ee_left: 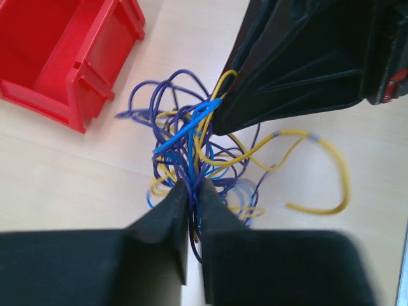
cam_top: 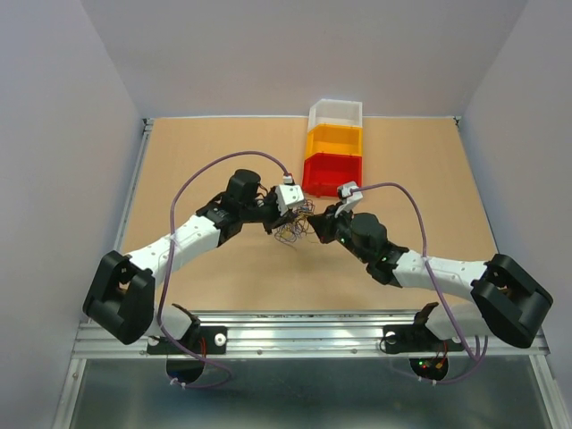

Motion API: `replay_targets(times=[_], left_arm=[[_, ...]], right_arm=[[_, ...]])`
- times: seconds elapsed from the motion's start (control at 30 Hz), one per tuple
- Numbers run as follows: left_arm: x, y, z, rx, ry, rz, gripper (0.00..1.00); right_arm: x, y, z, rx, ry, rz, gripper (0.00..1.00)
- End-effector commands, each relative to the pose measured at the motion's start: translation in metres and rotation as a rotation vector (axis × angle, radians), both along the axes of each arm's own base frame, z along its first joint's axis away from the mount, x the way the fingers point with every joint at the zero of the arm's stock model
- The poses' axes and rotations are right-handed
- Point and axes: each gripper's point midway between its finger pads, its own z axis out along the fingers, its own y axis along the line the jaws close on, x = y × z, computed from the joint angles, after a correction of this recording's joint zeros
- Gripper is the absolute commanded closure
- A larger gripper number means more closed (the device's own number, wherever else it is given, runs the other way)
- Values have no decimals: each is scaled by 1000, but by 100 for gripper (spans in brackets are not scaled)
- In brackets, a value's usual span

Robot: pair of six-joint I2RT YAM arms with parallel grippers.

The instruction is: Untangle the cables

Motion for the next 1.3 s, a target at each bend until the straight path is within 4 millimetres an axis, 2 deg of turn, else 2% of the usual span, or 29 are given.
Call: replay_targets(times=[0.0, 0.17, 0.23, 0.27, 0.37, 0.4, 0.47, 0.53, 0.63, 0.67, 0.77, 0.83, 0.87, 0.9, 1.03, 1.23, 1.27], left_arm=[[18, -1, 24, -16, -68, 55, 100], [32, 16, 38, -34, -107, 135, 100], [45, 28, 42, -43, -111, 210, 100], [51, 33, 47, -51, -116, 233, 100], [71, 54, 55, -69, -115, 342, 100], [76, 59, 59, -82, -123, 360, 100], [85, 71, 61, -88, -127, 427, 100], [91, 77, 64, -87, -145, 471, 100], [102, 93, 69, -82, -172, 579, 100], [106, 97, 68, -75, -176, 604, 100], [119, 118, 72, -60, -200, 738, 100], [127, 140, 80, -65, -238, 854, 100], [129, 149, 84, -70, -253, 898, 100], [130, 156, 85, -71, -262, 926, 100], [135, 195, 102, -112, -301, 1056, 100], [132, 230, 126, -179, -359, 1200, 100], [131, 237, 131, -193, -372, 1229, 100]], right_arm=[[8, 3, 38, 52, -72, -33, 99], [10, -19, 25, 7, -51, -126, 99], [10, -34, 14, -24, -30, -184, 99], [9, -39, 17, -17, -35, -203, 99], [7, -64, 6, -52, -10, -297, 99], [5, -71, 14, -35, -21, -316, 99], [1, -87, 7, -54, -5, -371, 99], [-3, -99, 17, -30, -19, -409, 99], [-9, -117, 15, -38, -4, -458, 99], [-14, -124, 22, -12, -10, -472, 100], [-24, -140, 21, 7, -7, -500, 100], [-33, -151, 35, 65, -27, -512, 99], [-33, -153, 31, 54, -15, -521, 99], [-36, -159, 38, 80, -26, -532, 99], [-42, -172, 42, 95, -27, -571, 99], [-47, -191, 42, 116, -8, -649, 100], [-49, -201, 42, 124, -5, -691, 100]])
